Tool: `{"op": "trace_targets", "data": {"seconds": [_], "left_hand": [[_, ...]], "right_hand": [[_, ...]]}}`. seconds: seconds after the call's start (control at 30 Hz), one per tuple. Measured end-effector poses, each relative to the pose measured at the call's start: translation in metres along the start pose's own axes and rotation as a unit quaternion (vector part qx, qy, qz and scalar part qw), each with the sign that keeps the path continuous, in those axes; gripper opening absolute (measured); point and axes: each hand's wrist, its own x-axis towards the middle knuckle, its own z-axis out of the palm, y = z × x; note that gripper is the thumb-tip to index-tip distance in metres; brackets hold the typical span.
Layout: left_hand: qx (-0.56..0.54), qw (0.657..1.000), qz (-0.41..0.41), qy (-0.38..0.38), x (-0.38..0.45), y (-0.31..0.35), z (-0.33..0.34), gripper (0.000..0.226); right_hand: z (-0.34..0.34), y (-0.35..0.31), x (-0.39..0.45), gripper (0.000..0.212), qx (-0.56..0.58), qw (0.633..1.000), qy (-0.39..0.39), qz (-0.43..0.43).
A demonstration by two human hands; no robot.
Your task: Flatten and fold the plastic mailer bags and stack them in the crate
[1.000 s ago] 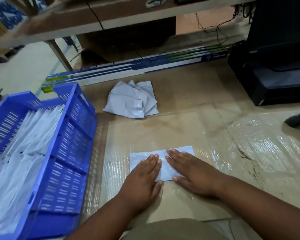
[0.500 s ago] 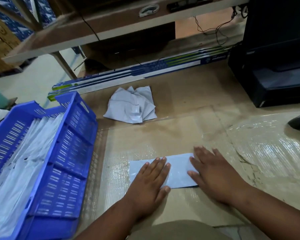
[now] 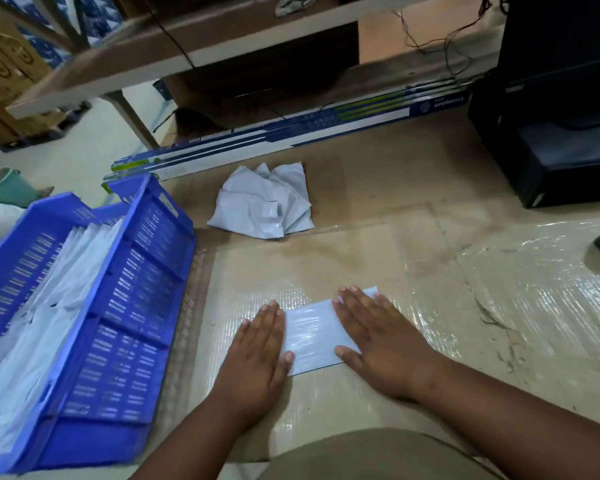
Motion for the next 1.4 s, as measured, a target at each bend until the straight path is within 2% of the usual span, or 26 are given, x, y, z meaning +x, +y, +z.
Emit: {"op": "trace_targets", "data": {"seconds": [0.17,0.23,0.33,0.4,0.47,0.63,0.73,0.8,0.9,0.97,1.03,1.1,1.13,1.2,1.27,1.33,1.4], "left_hand": [[0.029,0.994,-0.084,-0.058,-0.014,-0.014,-0.016,0.079],[0.013,0.995,-0.090,-0.027,-0.003,-0.002,-0.022,0.078],[-0.043,0.997,-0.007,0.059,0.026,0.030,-0.012,0.066],[-0.072,0.996,0.012,0.043,0.038,0.048,-0.001,0.064],[-0.050,0.998,0.006,0.041,0.035,0.046,0.006,0.065],[-0.013,0.996,-0.086,-0.011,0.008,0.013,-0.008,0.088],[-0.019,0.992,-0.105,-0.061,0.005,0.009,-0.027,0.093],[-0.046,0.993,-0.090,-0.065,0.013,0.015,-0.048,0.098],[-0.101,0.992,-0.038,-0.058,0.042,0.030,-0.076,0.119],[-0.055,0.997,-0.010,-0.061,0.060,0.036,-0.084,0.129],[-0.013,0.997,-0.020,-0.073,0.076,0.035,-0.086,0.131],[-0.029,0.993,-0.045,-0.106,0.085,0.031,-0.086,0.120],[-0.034,0.991,-0.049,-0.119,0.088,0.028,-0.087,0.105],[-0.033,0.991,-0.036,-0.127,0.091,0.022,-0.090,0.059],[-0.061,0.990,-0.029,-0.126,0.088,0.017,-0.096,0.030],[-0.084,0.989,-0.049,-0.110,0.078,0.011,-0.109,0.022],[-0.082,0.990,-0.084,-0.074,0.063,0.001,-0.125,0.024]], "right_hand": [[-0.025,0.036,-0.021,0.088,-0.036,0.995,-0.043,0.079],[-0.034,0.032,-0.014,0.085,-0.030,0.991,-0.037,0.122],[-0.038,-0.005,0.015,0.075,-0.011,0.998,0.029,0.055],[-0.021,-0.025,0.031,0.070,0.001,1.000,0.022,-0.019],[-0.005,-0.028,0.033,0.070,0.010,1.000,-0.004,-0.023],[-0.008,0.017,0.013,0.090,0.009,0.999,-0.017,0.046],[-0.016,0.036,0.014,0.096,0.010,0.998,-0.022,0.060],[-0.028,0.039,0.019,0.092,0.022,0.998,-0.028,0.049],[-0.052,0.031,0.038,0.089,0.040,0.999,-0.027,-0.008],[-0.066,0.022,0.058,0.094,0.051,0.997,-0.047,-0.044],[-0.078,0.012,0.076,0.089,0.029,0.994,-0.090,-0.053],[-0.086,0.006,0.089,0.074,-0.003,0.989,-0.137,-0.055],[-0.088,0.004,0.094,0.066,-0.010,0.987,-0.151,-0.057],[-0.091,0.002,0.098,0.052,-0.017,0.985,-0.160,-0.065],[-0.094,-0.002,0.100,0.044,-0.008,0.984,-0.156,-0.080],[-0.105,-0.009,0.105,0.036,0.024,0.984,-0.152,-0.091],[-0.123,-0.021,0.115,0.025,0.058,0.982,-0.151,-0.093]]}}
